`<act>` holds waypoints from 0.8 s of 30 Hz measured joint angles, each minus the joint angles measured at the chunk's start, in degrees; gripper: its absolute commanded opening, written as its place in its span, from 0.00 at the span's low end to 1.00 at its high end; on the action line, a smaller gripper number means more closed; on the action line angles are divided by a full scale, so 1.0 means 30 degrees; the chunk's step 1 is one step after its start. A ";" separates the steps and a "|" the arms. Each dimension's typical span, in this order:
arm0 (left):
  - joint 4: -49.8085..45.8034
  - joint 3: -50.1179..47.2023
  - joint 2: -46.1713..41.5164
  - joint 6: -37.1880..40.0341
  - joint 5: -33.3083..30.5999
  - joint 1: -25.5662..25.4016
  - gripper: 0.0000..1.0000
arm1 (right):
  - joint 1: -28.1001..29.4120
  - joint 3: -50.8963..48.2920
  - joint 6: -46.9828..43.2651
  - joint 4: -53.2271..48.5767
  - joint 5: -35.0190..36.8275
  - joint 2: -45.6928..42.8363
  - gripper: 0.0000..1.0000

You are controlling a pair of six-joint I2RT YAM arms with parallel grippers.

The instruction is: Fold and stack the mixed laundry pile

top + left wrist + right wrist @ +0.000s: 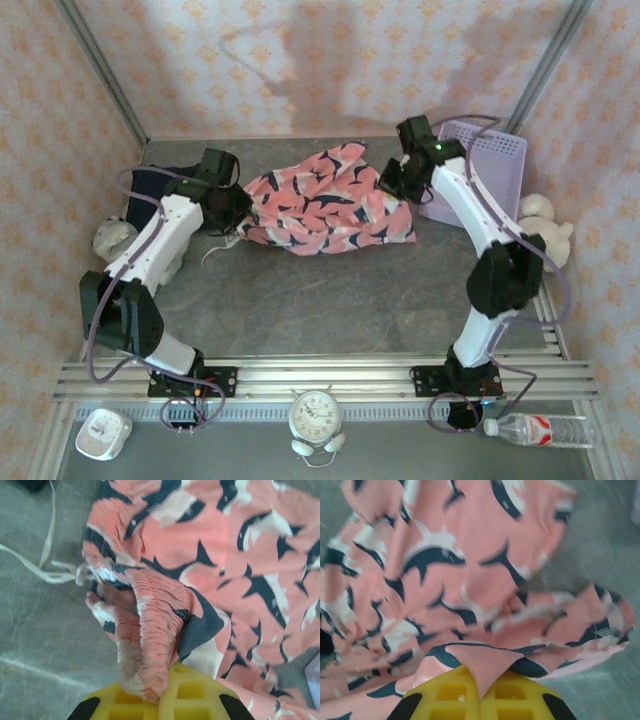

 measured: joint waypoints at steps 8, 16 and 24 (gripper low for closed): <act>-0.0204 0.8029 0.6958 0.0255 0.0226 0.3147 0.69 | -0.0867 1.4630 0.2346 0.1763 -0.2106 1.1373 0.54; -0.2404 1.6502 1.3981 0.1982 0.1049 0.3490 0.73 | -0.0969 1.6415 0.4364 0.4364 -0.2594 1.5664 0.69; -0.2229 1.2036 1.2123 0.3286 0.1596 0.1938 0.67 | 0.0466 1.0309 0.2557 0.4539 -0.1501 1.2772 0.66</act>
